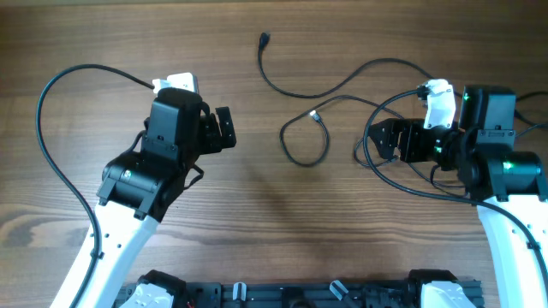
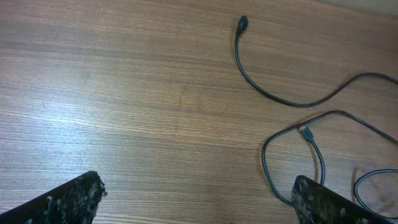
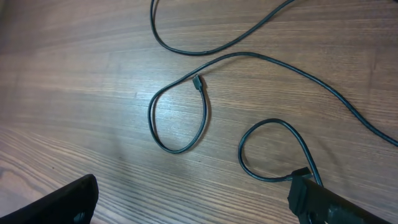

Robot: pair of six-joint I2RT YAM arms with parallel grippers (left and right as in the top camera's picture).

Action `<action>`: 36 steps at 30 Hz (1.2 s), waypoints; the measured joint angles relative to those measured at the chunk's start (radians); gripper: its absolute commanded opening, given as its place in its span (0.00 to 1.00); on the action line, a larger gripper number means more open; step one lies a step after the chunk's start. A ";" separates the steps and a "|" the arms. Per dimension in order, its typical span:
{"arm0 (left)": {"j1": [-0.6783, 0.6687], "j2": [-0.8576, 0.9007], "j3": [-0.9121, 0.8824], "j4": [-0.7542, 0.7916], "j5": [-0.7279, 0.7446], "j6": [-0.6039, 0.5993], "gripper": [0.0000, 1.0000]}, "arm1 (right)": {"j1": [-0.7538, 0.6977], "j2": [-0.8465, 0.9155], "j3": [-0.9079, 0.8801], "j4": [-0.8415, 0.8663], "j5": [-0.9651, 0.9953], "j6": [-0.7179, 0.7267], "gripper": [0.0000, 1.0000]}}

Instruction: Untangle cables

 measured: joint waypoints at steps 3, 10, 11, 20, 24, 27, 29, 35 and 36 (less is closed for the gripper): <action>0.000 0.000 0.000 0.000 0.000 0.000 1.00 | 0.000 0.000 0.000 0.000 0.000 0.000 1.00; 0.000 0.000 0.000 -0.019 0.000 0.000 1.00 | 0.000 0.000 0.000 0.000 0.000 0.000 1.00; 0.000 0.000 0.000 -0.018 0.000 0.000 1.00 | 0.000 0.000 0.000 0.000 0.000 0.000 1.00; 0.001 -0.111 -0.029 0.087 0.002 0.004 1.00 | 0.000 0.000 0.000 0.000 0.000 0.000 1.00; 0.034 -0.211 -0.179 0.340 0.063 0.063 1.00 | 0.000 0.000 0.000 0.000 0.000 0.000 1.00; 0.080 -0.288 -0.319 0.502 0.122 0.092 1.00 | 0.000 0.000 0.000 0.000 0.000 0.000 1.00; 0.119 -0.368 -0.437 0.628 0.163 0.102 1.00 | 0.000 0.000 0.000 0.000 0.000 0.000 1.00; 0.184 -0.595 -0.701 0.932 0.205 0.106 1.00 | 0.000 0.000 0.000 0.000 0.000 0.000 1.00; 0.190 -0.618 -0.725 0.947 0.206 0.105 1.00 | 0.000 0.000 0.000 0.000 0.000 0.000 1.00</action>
